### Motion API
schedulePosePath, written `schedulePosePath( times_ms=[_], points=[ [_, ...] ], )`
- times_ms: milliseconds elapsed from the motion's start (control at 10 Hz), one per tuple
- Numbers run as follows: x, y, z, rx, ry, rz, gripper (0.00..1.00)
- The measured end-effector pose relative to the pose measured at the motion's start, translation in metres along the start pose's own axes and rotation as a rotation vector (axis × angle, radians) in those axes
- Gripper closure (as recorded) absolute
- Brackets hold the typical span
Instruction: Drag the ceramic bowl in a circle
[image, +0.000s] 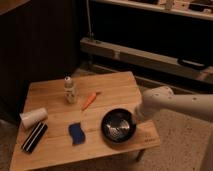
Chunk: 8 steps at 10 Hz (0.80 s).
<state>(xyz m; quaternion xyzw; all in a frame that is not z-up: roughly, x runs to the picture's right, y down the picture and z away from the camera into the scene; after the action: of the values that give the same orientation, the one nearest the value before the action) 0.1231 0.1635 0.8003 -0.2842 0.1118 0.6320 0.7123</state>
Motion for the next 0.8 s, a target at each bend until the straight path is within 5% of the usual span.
schedulePosePath(
  times_ms=[400, 600, 800],
  points=[
    [-0.053, 0.079, 0.018, 0.001, -0.003, -0.140, 0.81],
    [-0.080, 0.080, 0.028, 0.018, 0.002, -0.124, 0.81],
    [-0.100, 0.056, 0.035, 0.040, 0.007, -0.074, 0.81]
  ],
)
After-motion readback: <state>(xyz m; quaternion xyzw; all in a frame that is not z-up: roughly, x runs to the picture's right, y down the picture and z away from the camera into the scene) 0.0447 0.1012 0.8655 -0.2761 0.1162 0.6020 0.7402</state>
